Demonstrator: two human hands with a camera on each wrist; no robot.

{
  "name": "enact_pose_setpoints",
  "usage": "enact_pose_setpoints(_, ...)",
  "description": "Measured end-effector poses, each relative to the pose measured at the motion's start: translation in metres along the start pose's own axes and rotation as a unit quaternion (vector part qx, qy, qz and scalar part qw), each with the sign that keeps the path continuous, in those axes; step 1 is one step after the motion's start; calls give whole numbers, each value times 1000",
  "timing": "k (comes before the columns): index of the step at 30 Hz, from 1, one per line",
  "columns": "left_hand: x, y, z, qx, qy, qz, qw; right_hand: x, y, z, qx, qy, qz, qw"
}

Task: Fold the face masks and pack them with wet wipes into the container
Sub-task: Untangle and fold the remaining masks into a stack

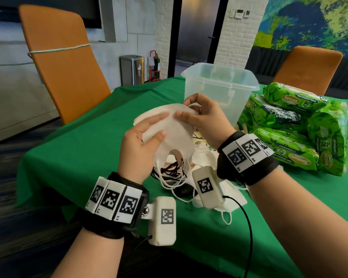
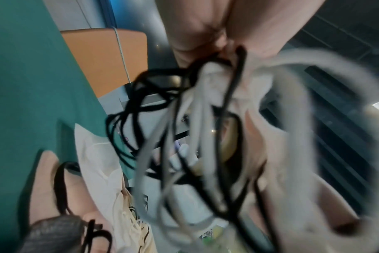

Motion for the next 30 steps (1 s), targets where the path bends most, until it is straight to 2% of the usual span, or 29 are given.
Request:
enact_pose_setpoints(2, 5, 0, 3, -1, -3, 26, 1000, 1, -8, 8, -1, 42, -5, 999)
enact_pose_setpoints(5, 12, -1, 13, -41, -3, 51, 998, 1, -27, 34, -47, 55, -17, 997)
enact_pose_setpoints(8, 19, -3, 19, -59, -19, 72, 996, -15, -50, 59, -81, 137, -73, 985)
enact_pose_setpoints(10, 21, -4, 22, -68, -22, 79, 994, -34, -63, 65, -55, 270, -140, 951)
enact_pose_setpoints(13, 24, -5, 25, -74, -20, 86, 993, -65, -75, 58, 51, 468, -212, 857)
enact_pose_setpoints(16, 27, -5, 27, -78, -21, 93, 992, -92, -79, 40, 152, 535, -236, 797)
enact_pose_setpoints(19, 29, -6, 30, -79, -24, 99, 992, -115, -83, 29, 216, 548, -255, 767)
enact_pose_setpoints(23, 31, -6, 32, -79, -22, 104, 991, -128, -88, 19, 233, 590, -240, 735)
enact_pose_setpoints(25, 33, -7, 32, -79, -23, 106, 991, -128, -92, 18, 219, 598, -242, 732)
enact_pose_setpoints(29, 34, -6, 32, -78, -26, 111, 990, -123, -96, 25, 170, 576, -256, 757)
enact_pose_setpoints(30, 35, -6, 32, -78, -28, 113, 990, -120, -95, 28, 154, 565, -250, 771)
Point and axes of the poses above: each hand's wrist, its own y-axis away from the middle knuckle, its own z-axis out of the back of the hand, x = y × z, the point moved 4 cm from there along -y, towards the middle knuckle, and after that the axes turned 8 degrees about x, right-handed, at the moved point
